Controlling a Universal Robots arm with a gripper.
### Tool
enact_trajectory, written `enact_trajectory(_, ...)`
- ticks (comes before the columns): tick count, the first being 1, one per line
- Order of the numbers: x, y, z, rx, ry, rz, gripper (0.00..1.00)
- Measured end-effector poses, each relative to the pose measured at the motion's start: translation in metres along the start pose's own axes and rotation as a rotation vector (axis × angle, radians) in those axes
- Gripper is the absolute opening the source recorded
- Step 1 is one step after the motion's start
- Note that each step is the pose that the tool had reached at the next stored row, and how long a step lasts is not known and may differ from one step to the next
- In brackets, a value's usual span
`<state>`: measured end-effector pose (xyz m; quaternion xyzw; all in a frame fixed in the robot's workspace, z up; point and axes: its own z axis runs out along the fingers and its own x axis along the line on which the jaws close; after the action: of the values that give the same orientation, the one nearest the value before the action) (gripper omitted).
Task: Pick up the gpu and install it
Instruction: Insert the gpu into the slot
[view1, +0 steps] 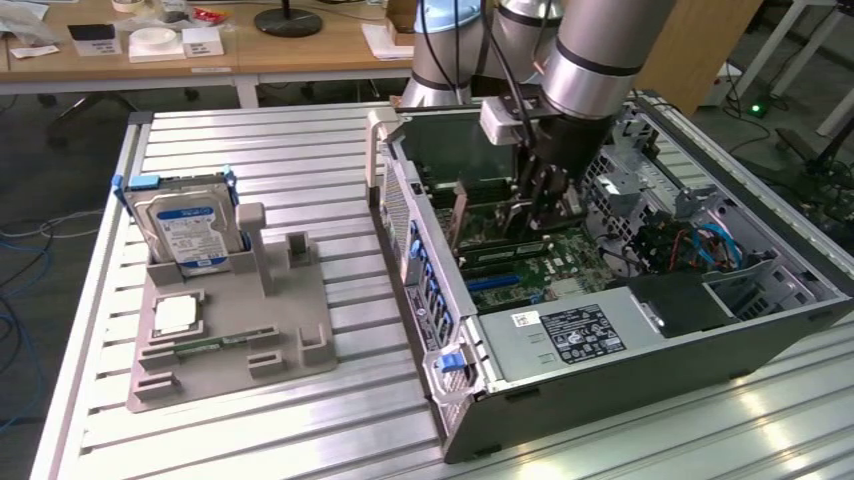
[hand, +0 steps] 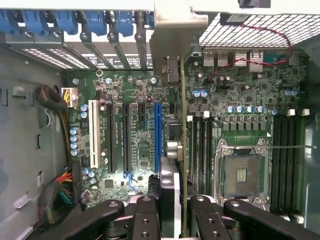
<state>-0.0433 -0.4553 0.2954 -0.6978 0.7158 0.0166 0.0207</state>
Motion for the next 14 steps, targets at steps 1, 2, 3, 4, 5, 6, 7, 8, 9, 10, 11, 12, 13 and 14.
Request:
enact_trajectory(1,0.0,0.0003,0.0014,-0.0004,0.0,0.0,0.28)
enact_trajectory(2,0.0,0.0011,0.003,-0.0005,0.0,0.0,0.28)
enact_trajectory(3,0.0,0.0019,0.0046,-0.0009,0.0001,0.0,0.28)
enact_trajectory(4,0.0,0.0023,0.0064,-0.0013,0.0001,0.0,0.28)
enact_trajectory(5,0.001,0.0023,0.0082,-0.0017,0.0001,0.0,0.28)
enact_trajectory(6,0.001,0.0023,0.0101,-0.0022,0.0001,0.0,0.28)
enact_trajectory(7,0.001,0.0023,0.0115,-0.0024,0.0,0.0,0.28)
enact_trajectory(8,0.002,0.0023,0.0122,-0.0026,0.0002,0.0,0.28)
enact_trajectory(9,0.003,0.0023,0.0128,-0.0026,0.0001,0.0,0.28)
enact_trajectory(10,0.005,0.0023,0.0132,-0.0026,0.0,0.0,0.28)
enact_trajectory(11,0.005,0.0023,0.0137,-0.0026,0.0001,0.0,0.28)
enact_trajectory(12,0.006,0.0023,0.0143,-0.0025,0.0001,0.0,0.28)
enact_trajectory(13,0.006,0.0023,0.0153,-0.0025,0.0,0.0,0.28)
enact_trajectory(14,0.007,0.0024,0.0167,-0.0026,0.0001,0.0,0.28)
